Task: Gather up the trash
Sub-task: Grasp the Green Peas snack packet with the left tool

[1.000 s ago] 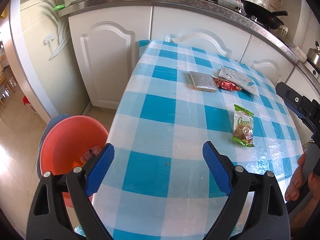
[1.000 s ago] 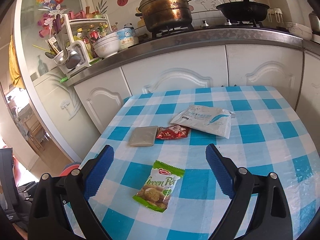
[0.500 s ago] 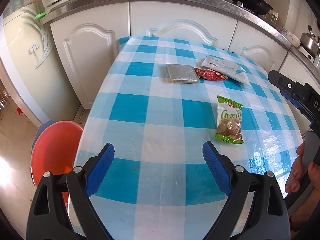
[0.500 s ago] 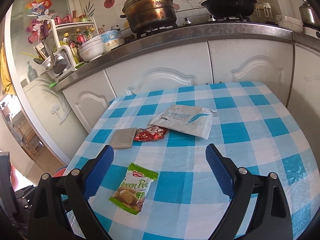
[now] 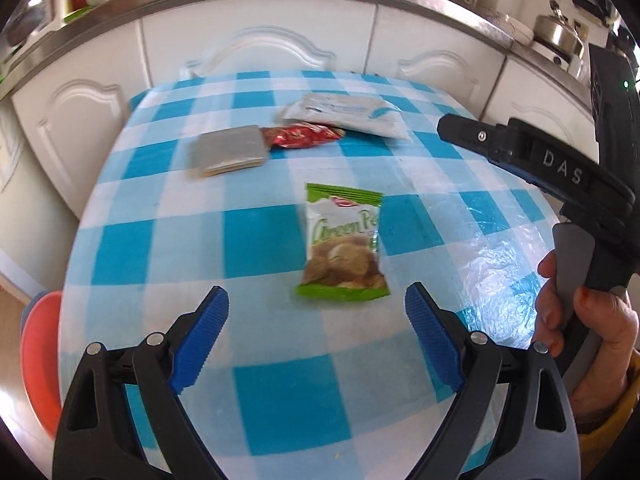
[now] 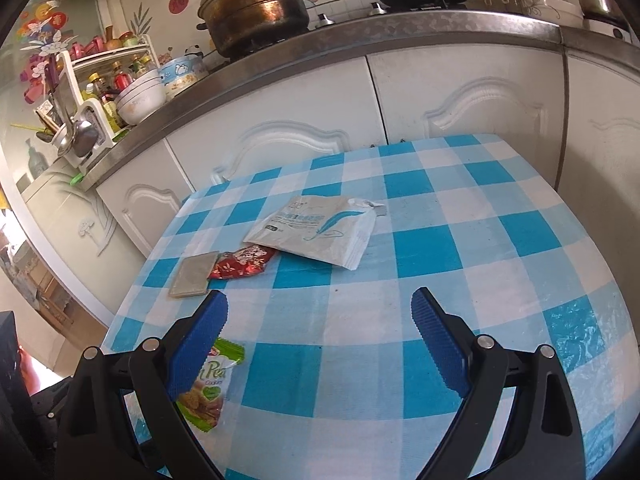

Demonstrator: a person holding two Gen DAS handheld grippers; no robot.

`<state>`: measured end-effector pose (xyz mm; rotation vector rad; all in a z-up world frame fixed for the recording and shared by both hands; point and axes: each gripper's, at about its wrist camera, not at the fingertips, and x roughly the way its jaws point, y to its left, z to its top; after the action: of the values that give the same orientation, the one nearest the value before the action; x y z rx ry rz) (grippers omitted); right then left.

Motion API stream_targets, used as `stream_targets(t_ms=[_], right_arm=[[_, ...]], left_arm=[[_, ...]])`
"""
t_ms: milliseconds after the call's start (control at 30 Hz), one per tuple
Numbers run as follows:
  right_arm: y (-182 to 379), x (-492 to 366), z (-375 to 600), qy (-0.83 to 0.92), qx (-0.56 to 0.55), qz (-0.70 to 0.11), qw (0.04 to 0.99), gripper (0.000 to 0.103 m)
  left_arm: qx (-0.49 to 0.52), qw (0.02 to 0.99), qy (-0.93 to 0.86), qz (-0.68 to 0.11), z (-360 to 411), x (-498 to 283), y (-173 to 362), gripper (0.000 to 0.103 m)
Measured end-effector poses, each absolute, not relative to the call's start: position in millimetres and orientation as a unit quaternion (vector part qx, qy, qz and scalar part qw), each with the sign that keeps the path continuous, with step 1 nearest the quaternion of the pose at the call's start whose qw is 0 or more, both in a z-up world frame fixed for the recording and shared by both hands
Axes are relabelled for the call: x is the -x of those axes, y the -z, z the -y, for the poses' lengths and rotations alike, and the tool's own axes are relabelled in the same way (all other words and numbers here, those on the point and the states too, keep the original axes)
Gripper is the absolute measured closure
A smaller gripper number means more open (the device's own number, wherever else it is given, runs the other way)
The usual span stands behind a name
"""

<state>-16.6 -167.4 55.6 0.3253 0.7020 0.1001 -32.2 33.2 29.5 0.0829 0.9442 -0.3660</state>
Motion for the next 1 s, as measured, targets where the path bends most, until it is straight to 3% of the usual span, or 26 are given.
stream_targets(t_ms=[400, 767, 1000], right_arm=[[-40, 2, 209, -0.033, -0.201, -0.362, 0.909, 0.011], [-31, -23, 191, -0.060, -0.194, -0.394, 0.897, 0.011], [-33, -40, 155, -0.106, -0.171, -0.411, 0.889, 0.011]], left_arm=[[-0.055, 0.876, 0.173, -0.447, 3, 0, -13, 0.013], [-0.066, 0.888, 0.162, -0.425, 4, -7, -13, 0.055], [-0.010, 0.888, 0.172, -0.426, -22, -9, -14, 0.063]])
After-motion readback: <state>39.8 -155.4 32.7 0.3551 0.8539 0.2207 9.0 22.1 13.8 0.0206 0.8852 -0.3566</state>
